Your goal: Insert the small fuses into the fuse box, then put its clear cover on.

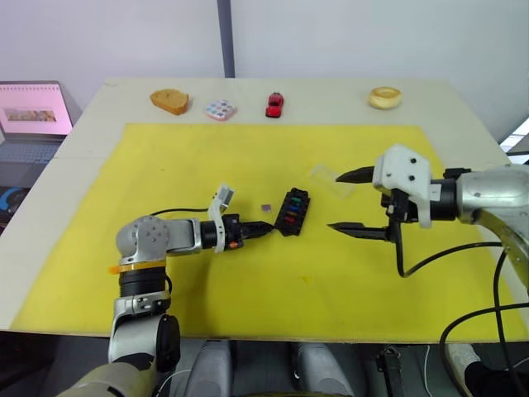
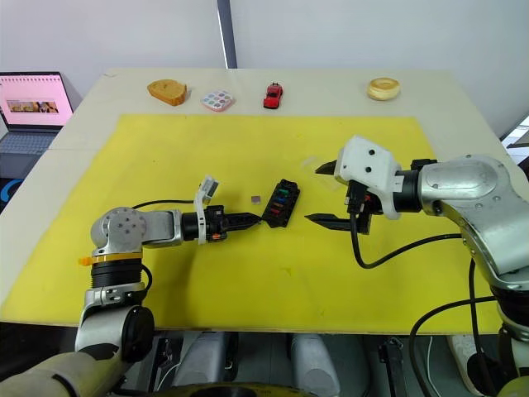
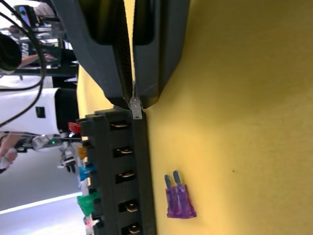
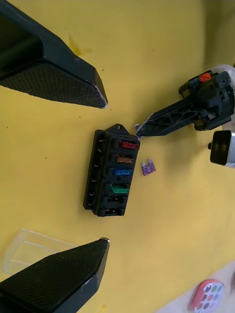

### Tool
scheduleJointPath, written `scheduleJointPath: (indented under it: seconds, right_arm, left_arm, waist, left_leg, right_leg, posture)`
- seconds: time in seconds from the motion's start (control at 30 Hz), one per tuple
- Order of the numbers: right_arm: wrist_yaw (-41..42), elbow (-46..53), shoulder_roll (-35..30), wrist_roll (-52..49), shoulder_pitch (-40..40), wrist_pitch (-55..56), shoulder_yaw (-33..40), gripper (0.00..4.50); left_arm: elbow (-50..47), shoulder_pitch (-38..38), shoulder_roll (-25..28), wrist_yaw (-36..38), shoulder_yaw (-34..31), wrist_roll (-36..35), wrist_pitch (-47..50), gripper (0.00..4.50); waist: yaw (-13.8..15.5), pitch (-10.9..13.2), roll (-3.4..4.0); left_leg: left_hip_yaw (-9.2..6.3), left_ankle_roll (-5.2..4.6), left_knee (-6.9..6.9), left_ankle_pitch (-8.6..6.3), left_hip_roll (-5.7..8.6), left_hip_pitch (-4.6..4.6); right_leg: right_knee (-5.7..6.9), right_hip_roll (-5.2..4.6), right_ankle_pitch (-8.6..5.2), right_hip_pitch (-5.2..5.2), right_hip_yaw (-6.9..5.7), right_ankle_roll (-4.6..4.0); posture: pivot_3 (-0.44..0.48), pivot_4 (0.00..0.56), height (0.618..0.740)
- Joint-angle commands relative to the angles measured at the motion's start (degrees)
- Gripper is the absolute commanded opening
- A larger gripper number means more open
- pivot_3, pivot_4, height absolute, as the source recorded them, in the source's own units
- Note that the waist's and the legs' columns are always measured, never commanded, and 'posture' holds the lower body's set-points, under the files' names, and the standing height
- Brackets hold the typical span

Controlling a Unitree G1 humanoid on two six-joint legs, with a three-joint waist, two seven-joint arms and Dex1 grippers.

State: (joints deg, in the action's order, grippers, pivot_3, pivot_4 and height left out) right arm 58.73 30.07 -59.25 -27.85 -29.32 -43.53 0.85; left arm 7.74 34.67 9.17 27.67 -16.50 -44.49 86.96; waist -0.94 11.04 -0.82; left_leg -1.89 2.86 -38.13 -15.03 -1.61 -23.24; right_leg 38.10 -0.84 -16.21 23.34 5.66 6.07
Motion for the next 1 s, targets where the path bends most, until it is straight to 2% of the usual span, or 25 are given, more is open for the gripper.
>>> scheduleJointPath:
  seconds: [0.03,0.2,0.27,0.4,0.5,0.63,0.83,0.87,0.97,1.0]
  right_arm:
    - [-0.4,1.7,-0.6,-0.5,-1.4,-0.1,0.8,4.50]
    - [-0.6,1.7,-0.1,-1.5,-2.4,-1.4,0.5,4.50]
    - [-0.8,1.9,0.6,-3.3,-3.1,-3.5,0.5,4.50]
    - [-3.4,1.6,5.2,-10.8,-7.0,-12.7,0.4,4.50]
    - [-6.3,0.1,9.5,-16.2,-11.6,-20.1,0.6,4.50]
    - [-9.4,-4.6,15.0,-24.7,-19.6,-30.5,2.7,4.50]
    - [-12.3,-6.5,17.7,-31.2,-23.6,-37.2,3.5,4.50]
    - [-12.9,-6.6,18.2,-31.9,-23.9,-38.0,3.4,3.94]
    - [-14.9,-7.2,19.6,-33.2,-24.7,-39.9,3.1,2.68]
    - [-15.5,-7.5,20.0,-33.6,-24.9,-40.4,3.2,2.68]
  left_arm:
    - [0.2,-1.3,1.9,0.6,1.2,0.5,-0.6,0.04]
    - [-4.9,-1.4,8.4,9.3,3.4,-3.4,-3.8,0.04]
    - [-8.4,-1.1,11.8,15.1,4.0,-6.0,-6.2,0.04]
    - [-15.4,-0.1,19.8,28.8,6.7,-8.0,-14.6,0.04]
    - [-18.7,-0.1,23.4,36.6,9.0,-7.8,-21.2,0.04]
    - [-20.6,2.1,27.2,42.7,13.3,-6.0,-26.4,0.04]
    - [-19.1,4.5,28.7,45.6,16.9,-3.3,-32.0,0.04]
    - [-18.8,4.9,28.7,46.0,17.3,-2.8,-32.9,0.00]
    - [-18.0,5.6,28.8,46.9,18.6,-1.6,-34.8,0.00]
    - [-17.8,5.7,28.8,47.1,18.8,-1.3,-35.3,0.00]
  waist:
    - [0.0,0.0,0.00]
    - [-0.9,0.0,-0.01]
    - [-1.4,0.0,-0.01]
    - [-1.6,0.0,-0.01]
    - [-1.5,0.0,0.00]
    - [-1.4,0.1,-0.03]
    - [-1.5,0.1,-0.04]
    - [-1.5,0.1,-0.04]
    - [-1.7,0.1,-0.03]
    - [-1.7,0.1,-0.04]
  left_leg:
    - [0.00,0.00,0.00,0.00,0.00,0.00]
    - [0.01,0.00,0.03,0.00,-0.08,0.01]
    - [-0.01,0.01,0.05,0.01,-0.10,0.01]
    - [0.01,0.04,0.13,0.02,-0.14,-0.04]
    - [0.03,0.05,0.13,0.02,-0.13,-0.06]
    - [0.03,0.04,0.12,0.02,-0.11,-0.10]
    - [0.04,0.00,0.13,0.00,-0.12,-0.17]
    - [0.04,0.00,0.13,-0.01,-0.13,-0.17]
    - [0.03,0.00,0.13,-0.01,-0.14,-0.17]
    - [0.04,-0.01,0.13,-0.01,-0.15,-0.17]
  right_leg:
    - [0.00,0.00,0.00,0.00,0.00,0.00]
    - [0.02,0.09,0.00,0.05,0.01,-0.02]
    - [0.03,0.12,0.00,0.06,0.01,-0.03]
    - [0.03,0.14,0.00,0.15,0.02,-0.06]
    - [0.01,0.10,0.00,0.15,0.02,-0.06]
    - [-0.04,0.07,-0.01,0.14,0.02,-0.07]
    - [-0.07,0.09,-0.01,0.21,0.01,-0.06]
    - [-0.07,0.11,-0.01,0.23,0.01,-0.06]
    - [-0.05,0.15,-0.01,0.24,0.01,-0.06]
    - [-0.05,0.16,-0.01,0.26,0.02,-0.06]
  posture:
    - [0.000,0.150,0.740]
    - [0.000,0.150,0.740]
    - [0.000,0.150,0.740]
    - [0.000,0.150,0.740]
    - [0.000,0.150,0.740]
    - [0.000,0.150,0.740]
    - [0.000,0.150,0.740]
    - [0.000,0.150,0.740]
    - [0.000,0.150,0.740]
    - [0.000,0.150,0.740]
